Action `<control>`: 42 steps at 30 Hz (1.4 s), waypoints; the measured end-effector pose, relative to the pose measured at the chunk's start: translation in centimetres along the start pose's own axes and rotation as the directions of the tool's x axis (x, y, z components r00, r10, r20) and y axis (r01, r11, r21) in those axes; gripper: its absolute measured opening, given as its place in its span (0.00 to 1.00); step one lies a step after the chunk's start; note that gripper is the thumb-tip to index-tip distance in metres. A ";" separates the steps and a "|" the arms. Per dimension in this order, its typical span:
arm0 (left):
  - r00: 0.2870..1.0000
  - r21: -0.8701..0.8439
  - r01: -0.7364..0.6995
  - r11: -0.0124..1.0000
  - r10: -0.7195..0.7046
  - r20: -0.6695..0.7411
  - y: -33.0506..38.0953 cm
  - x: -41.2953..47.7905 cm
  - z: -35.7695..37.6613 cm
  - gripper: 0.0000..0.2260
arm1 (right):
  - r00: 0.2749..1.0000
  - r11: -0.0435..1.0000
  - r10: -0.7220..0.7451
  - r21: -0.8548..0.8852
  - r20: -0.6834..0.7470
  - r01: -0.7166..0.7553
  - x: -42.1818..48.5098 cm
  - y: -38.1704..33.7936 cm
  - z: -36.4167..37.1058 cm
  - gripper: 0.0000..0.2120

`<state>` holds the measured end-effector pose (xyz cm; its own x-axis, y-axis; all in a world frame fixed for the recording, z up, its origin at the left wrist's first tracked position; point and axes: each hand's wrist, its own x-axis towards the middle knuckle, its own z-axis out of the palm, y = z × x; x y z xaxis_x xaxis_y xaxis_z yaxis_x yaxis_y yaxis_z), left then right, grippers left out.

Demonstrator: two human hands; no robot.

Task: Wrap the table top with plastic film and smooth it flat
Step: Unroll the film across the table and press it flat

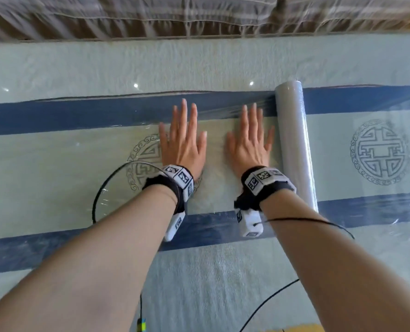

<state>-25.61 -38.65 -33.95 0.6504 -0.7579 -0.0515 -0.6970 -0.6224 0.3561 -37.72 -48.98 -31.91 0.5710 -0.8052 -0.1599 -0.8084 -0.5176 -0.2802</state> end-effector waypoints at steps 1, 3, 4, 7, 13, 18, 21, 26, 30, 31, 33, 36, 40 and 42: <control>1.000 0.013 -0.004 1.000 0.003 0.009 -0.3 1.1 -0.1 0.27 | 0.998 0.997 0.065 0.044 -0.004 -0.065 1.2 0.8 -0.7 0.32; 1.000 0.058 0.009 0.998 -0.009 0.011 -0.8 2.0 -0.1 0.28 | 0.993 0.993 0.115 0.037 0.010 -0.116 2.3 1.7 -1.4 0.32; 1.000 0.086 0.010 0.996 -0.010 -0.003 -0.7 1.9 -0.1 0.28 | 0.992 0.993 0.120 -0.003 0.024 -0.120 2.3 2.0 -1.5 0.32; 1.000 0.105 -0.011 0.994 0.011 -0.007 0.0 1.5 0.0 0.28 | 0.987 0.991 0.135 -0.038 0.086 -0.132 2.0 2.3 -1.8 0.32; 0.999 0.083 -0.039 0.996 0.037 0.022 -0.2 -0.2 -0.7 0.27 | 0.990 0.978 -0.141 -0.159 -0.008 0.138 0.3 1.1 -3.1 0.26; 0.965 -0.004 -0.118 0.993 0.115 0.234 3.0 -5.3 1.0 0.27 | 1.000 0.983 -0.026 -0.180 0.015 0.028 -2.0 1.7 -1.5 0.31; 0.942 0.009 -0.136 0.991 0.127 0.312 4.7 -7.8 2.2 0.28 | 0.995 0.964 -0.035 -0.258 0.090 0.057 -3.3 1.8 -0.1 0.32; 0.924 0.060 -0.099 0.993 0.069 0.377 2.9 -8.7 3.3 0.30 | 0.980 0.917 -0.114 -0.362 0.162 0.166 -3.6 0.3 1.2 0.33; 0.938 0.076 -0.109 0.991 0.077 0.339 -2.1 -8.3 3.9 0.29 | 0.981 0.927 0.022 -0.371 0.192 0.052 -3.4 -0.8 2.2 0.30; 0.935 0.082 -0.091 0.993 0.057 0.349 -3.1 -8.4 4.1 0.30 | 0.977 0.927 0.064 -0.374 0.203 0.017 -3.5 -0.9 2.6 0.30; 0.922 0.117 -0.044 0.992 -0.005 0.387 -5.3 -8.5 4.5 0.30 | 0.966 0.917 0.113 -0.398 0.232 -0.011 -4.0 -1.4 3.6 0.29; 0.898 0.179 0.052 0.982 -0.125 0.423 -9.1 -8.2 3.6 0.29 | 0.948 0.914 0.126 -0.406 0.292 0.003 -4.5 -3.0 4.7 0.27; 0.892 0.230 0.110 0.967 -0.198 0.406 -13.2 -6.3 1.4 0.28 | 0.940 0.941 0.136 -0.339 0.313 -0.023 -4.1 -5.3 5.0 0.28; 0.890 0.244 0.121 0.962 -0.214 0.402 -14.8 -5.7 0.7 0.28 | 0.935 0.942 0.153 -0.334 0.320 -0.040 -3.8 -6.4 5.5 0.27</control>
<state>-19.21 -25.24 -39.59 0.6070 -0.6201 -0.4971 -0.6656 -0.7384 0.1084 -33.96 -41.00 -34.71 0.4556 -0.7395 -0.4955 -0.8318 -0.5519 0.0588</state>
